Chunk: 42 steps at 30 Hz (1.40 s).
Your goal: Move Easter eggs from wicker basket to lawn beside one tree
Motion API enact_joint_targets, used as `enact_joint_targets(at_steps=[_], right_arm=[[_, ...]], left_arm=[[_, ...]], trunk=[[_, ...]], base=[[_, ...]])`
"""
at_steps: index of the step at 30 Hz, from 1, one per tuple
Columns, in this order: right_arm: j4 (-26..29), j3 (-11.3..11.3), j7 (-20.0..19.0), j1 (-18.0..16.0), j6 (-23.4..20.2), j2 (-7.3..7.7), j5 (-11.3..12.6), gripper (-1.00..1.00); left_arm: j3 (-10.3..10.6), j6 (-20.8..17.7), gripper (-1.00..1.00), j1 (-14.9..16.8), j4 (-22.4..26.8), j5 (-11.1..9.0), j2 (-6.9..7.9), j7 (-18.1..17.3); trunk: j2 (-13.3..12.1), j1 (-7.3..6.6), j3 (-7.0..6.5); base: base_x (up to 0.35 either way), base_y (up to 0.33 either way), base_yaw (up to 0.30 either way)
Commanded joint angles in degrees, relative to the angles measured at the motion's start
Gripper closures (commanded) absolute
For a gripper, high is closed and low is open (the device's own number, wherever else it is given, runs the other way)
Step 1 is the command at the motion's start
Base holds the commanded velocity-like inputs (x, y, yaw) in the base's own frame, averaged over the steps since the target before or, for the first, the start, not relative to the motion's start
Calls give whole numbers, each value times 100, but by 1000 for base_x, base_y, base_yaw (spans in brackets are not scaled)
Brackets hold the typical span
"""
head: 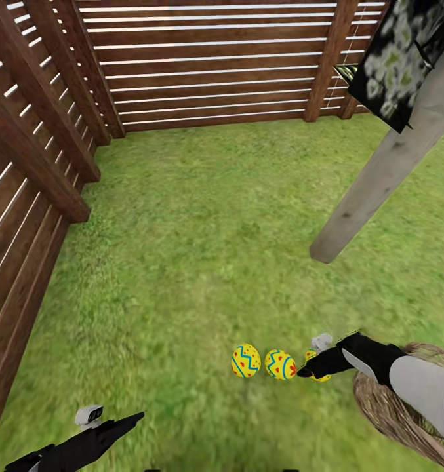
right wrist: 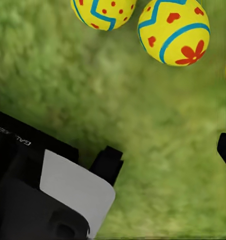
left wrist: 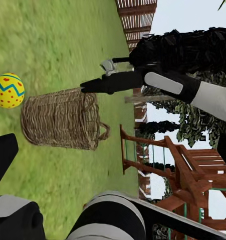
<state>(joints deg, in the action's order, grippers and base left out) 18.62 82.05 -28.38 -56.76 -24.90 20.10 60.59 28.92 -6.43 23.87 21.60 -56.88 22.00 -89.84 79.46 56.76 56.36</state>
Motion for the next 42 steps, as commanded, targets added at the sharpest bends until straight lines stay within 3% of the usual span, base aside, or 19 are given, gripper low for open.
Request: enact_joint_targets(at_steps=[1, 7, 12, 25, 42], right_arm=[[-99, 21, 94, 70, 10, -91, 24, -100], [-342, 22, 407, 426, 83, -427, 7, -100], [-372, 22, 487, 640, 147, -523, 2, -100], [-434, 21, 500, 958, 352, -582, 5, -100], [-751, 20, 507, 1470, 1259, -595, 5, -100]], left_arm=[[44, -61, -100, 4, 2, -43, 6, -16], [44, -61, -100, 4, 2, -43, 6, -16], [44, -61, -100, 4, 2, -43, 13, -16], [44, -61, -100, 4, 2, -43, 15, -16], [44, -61, -100, 4, -7, -44, 13, -16]], trunk=[[-39, -23, -15], [-280, -154, -123], [-320, -176, -141], [-320, -176, -141], [-1002, -550, -446]], base=[[0, 0, 0], [0, 0, 0], [0, 0, 0], [0, 0, 0], [0, 0, 0]])
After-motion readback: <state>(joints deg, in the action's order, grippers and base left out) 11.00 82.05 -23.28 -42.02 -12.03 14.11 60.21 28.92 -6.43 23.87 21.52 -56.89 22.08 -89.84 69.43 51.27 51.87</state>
